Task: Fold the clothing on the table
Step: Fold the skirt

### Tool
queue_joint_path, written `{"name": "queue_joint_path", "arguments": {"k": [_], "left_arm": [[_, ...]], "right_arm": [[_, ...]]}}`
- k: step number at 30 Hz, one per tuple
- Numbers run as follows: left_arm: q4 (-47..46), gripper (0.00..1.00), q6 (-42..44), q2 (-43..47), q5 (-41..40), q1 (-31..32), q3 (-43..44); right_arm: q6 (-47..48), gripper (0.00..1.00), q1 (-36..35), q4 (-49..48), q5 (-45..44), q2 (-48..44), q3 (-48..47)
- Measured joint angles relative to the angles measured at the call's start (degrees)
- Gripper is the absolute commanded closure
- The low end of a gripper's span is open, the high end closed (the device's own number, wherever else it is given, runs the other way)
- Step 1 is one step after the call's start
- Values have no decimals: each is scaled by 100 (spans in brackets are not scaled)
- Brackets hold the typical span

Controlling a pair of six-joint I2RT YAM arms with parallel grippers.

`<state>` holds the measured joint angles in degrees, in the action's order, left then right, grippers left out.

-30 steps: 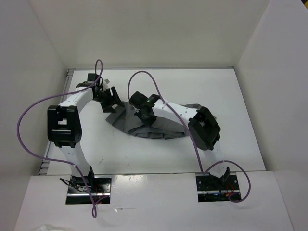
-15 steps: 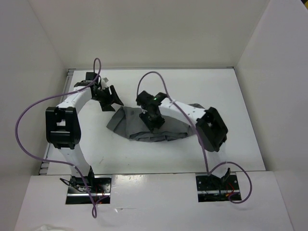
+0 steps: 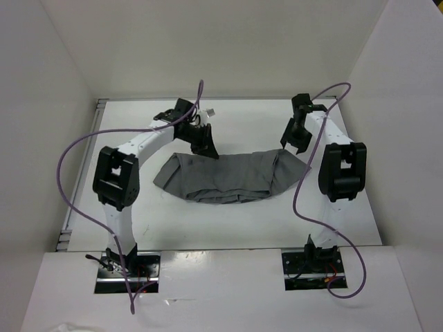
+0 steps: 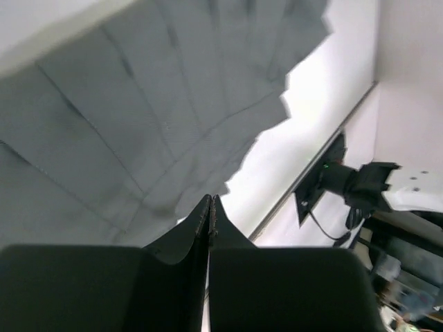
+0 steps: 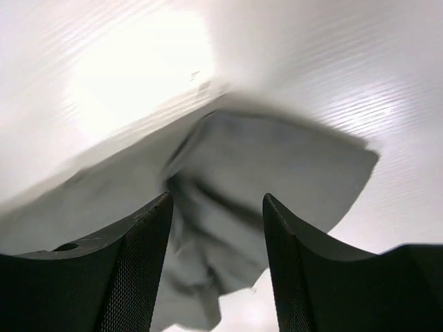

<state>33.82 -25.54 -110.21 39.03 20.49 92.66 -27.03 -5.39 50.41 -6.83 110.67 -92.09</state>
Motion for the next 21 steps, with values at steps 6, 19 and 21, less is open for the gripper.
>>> {"name": "queue_joint_path", "arguments": {"k": [6, 19, 21], "left_arm": [[157, 100, 81, -986, -431, 24, -26], [319, 100, -20, -1274, -1082, -476, -529], [319, 100, -26, -1274, -1067, -643, -529]], "right_arm": [[-190, 40, 267, -28, -13, 448, 0], [-236, 40, 459, -385, 621, 538, 509], [-227, 40, 363, -415, 813, 474, 640]]}}
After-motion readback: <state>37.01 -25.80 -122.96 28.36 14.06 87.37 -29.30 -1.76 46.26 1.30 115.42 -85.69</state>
